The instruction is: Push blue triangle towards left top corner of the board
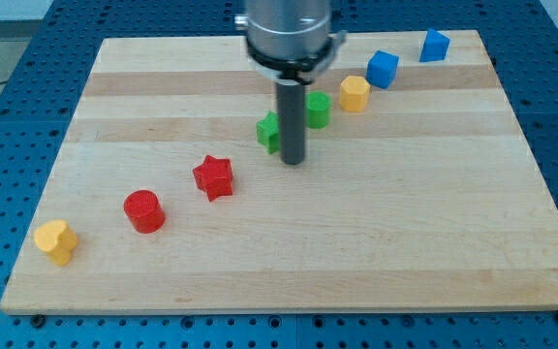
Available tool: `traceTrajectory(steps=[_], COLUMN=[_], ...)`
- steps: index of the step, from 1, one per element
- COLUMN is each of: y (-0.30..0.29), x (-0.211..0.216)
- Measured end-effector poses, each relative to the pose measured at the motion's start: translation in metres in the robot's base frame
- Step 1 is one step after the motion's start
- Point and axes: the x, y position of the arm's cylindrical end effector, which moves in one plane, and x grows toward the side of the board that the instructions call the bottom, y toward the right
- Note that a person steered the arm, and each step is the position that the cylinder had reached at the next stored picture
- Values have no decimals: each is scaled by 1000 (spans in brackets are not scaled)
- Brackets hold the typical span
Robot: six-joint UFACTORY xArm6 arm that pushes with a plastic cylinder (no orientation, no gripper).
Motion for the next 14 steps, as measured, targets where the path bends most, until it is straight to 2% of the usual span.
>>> traceTrajectory(steps=[1, 2, 3, 4, 5, 6, 7, 8, 9, 12, 13, 14], y=[84, 168, 193, 209, 228, 274, 259, 210, 171, 159, 118, 53], x=[-18, -60, -144, -199, -218, -222, -249, -244, -211, -202, -202, -202])
